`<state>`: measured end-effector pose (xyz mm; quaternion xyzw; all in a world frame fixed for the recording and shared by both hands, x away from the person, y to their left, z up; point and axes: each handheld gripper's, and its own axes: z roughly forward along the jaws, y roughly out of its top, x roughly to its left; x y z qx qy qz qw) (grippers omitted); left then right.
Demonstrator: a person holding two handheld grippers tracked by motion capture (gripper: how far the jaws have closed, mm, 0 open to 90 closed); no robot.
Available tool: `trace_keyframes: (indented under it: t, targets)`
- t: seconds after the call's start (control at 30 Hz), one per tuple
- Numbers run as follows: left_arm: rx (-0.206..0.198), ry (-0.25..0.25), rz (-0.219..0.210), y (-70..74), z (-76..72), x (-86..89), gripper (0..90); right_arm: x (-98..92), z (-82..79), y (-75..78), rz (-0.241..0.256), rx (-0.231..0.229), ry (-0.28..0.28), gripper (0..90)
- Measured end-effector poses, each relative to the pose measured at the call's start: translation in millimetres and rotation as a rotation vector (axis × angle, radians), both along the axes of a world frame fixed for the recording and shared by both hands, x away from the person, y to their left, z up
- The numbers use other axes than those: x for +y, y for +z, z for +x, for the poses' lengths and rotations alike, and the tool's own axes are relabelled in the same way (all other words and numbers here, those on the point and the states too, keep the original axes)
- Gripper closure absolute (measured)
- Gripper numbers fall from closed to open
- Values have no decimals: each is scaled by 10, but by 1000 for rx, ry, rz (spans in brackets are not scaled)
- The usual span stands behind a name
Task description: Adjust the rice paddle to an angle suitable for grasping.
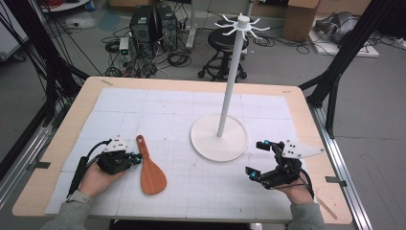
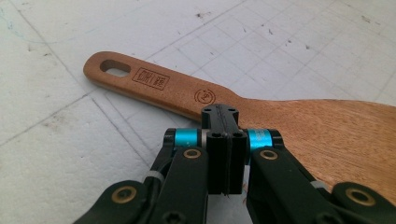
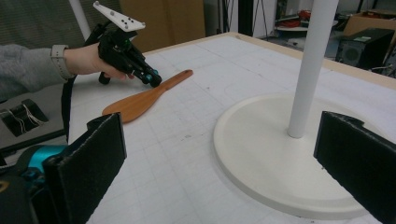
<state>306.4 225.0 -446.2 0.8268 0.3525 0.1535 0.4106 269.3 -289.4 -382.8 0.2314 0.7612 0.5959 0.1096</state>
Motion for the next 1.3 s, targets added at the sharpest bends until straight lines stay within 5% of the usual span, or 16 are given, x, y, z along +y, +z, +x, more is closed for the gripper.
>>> trace_keyframes:
  t: [0.17, 0.47, 1.3]
  targets:
    - [-1, -21, -102, 87, -53, -62, 898, -16, -3, 3, 8, 1, -2, 8]
    - [-1, -129, -67, 109, -118, -411, 898, -10, -6, -2, 4, 2, -1, 8]
    - [47, -200, 1, 12, -80, -795, 897, -45, -75, -22, -2, 8, -5, 8]
